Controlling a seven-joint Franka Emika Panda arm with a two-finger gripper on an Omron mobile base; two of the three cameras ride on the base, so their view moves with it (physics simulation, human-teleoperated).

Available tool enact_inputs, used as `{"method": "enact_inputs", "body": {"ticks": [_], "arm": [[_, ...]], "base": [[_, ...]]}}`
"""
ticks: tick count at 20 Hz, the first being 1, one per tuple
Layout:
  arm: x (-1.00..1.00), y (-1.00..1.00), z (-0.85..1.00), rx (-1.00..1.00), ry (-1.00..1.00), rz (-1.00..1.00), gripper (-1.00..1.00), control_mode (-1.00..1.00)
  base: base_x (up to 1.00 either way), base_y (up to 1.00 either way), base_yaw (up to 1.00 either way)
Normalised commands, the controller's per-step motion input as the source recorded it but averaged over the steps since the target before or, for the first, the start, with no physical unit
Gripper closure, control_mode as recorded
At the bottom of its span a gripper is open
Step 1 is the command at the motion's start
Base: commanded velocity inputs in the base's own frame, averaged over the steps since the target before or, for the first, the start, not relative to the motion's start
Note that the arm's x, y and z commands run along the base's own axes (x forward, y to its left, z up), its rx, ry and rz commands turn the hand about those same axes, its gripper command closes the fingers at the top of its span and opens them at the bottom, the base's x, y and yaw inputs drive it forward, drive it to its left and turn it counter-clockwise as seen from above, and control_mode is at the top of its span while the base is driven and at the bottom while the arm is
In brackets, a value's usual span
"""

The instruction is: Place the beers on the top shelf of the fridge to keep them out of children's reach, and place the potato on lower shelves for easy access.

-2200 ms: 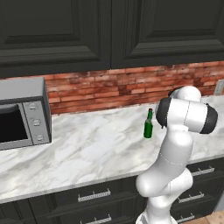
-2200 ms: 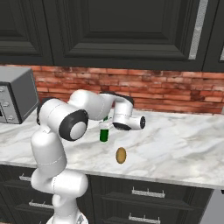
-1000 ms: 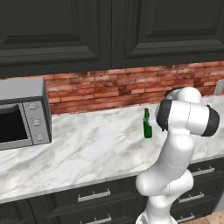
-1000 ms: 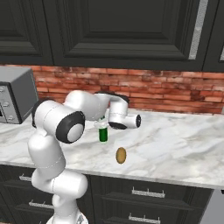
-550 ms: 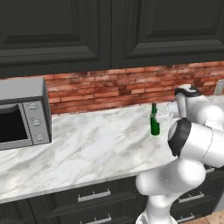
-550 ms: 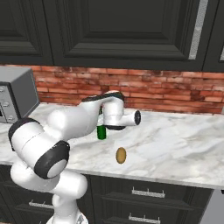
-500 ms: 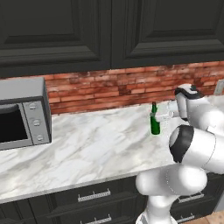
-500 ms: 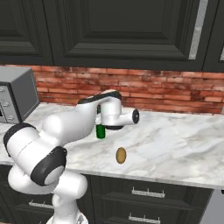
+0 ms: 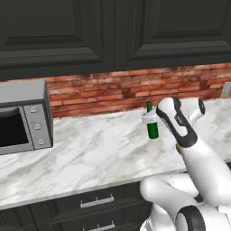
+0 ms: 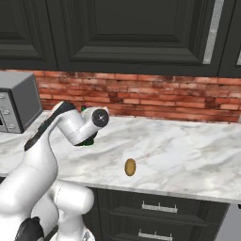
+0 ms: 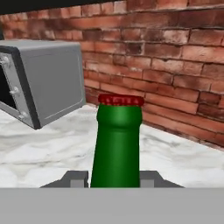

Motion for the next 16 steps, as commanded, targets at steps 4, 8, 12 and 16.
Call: {"method": "enact_inputs", "body": {"ticks": [4,8,12,16], "arm": [[-0.28,0.78,0.65,-0.14,0.06,-0.29,1.0,-1.0],[-0.26,0.63,0.55,-0.14,0.07,-0.29,1.0,-1.0],[-0.2,0.35,0.57,-0.13,0.09,-0.26,1.0,-1.0],[-0.21,0.1,0.56,-0.11,0.05,-0.16,1.0,-1.0]], "base": [[0.0,0.0,0.0],[0.0,0.0,0.0],[0.0,0.0,0.0],[0.0,0.0,0.0]]}}
